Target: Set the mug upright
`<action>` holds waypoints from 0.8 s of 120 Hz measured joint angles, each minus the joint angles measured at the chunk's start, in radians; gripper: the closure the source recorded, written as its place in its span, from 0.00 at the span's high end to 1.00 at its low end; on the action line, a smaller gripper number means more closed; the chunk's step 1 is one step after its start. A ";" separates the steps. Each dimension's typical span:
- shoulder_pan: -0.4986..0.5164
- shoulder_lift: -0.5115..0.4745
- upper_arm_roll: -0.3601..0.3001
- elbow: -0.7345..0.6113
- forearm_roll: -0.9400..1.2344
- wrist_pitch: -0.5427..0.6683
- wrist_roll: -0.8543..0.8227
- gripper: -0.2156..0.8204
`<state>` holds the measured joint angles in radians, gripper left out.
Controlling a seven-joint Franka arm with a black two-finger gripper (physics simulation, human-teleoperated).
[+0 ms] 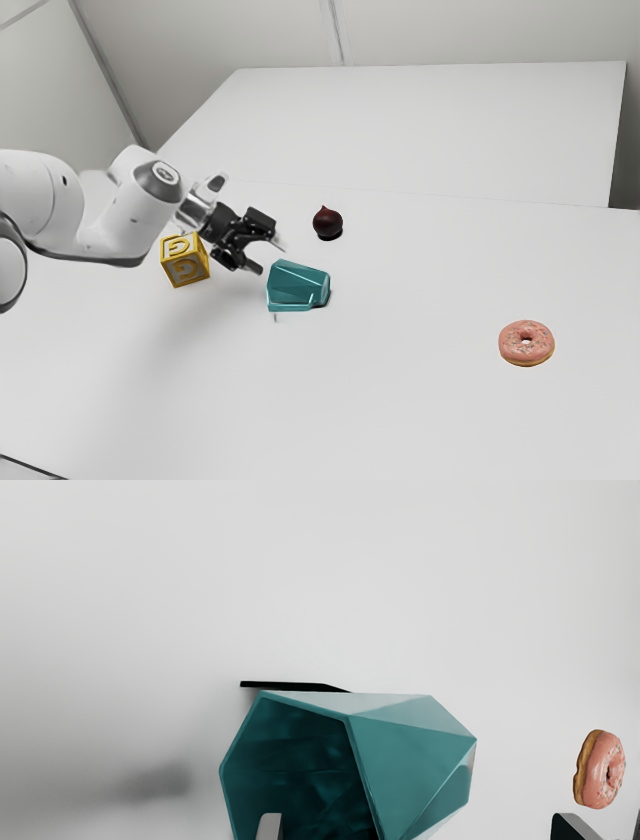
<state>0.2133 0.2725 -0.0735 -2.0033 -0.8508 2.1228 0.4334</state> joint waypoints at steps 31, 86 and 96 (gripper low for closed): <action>-0.005 0.029 0.000 -0.023 -0.120 -0.001 0.106 0.77; -0.011 0.056 -0.002 -0.031 -0.289 -0.019 0.303 0.58; -0.012 0.056 -0.002 -0.031 -0.294 -0.022 0.327 0.47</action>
<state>0.2012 0.3284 -0.0751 -2.0344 -1.1447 2.1009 0.7606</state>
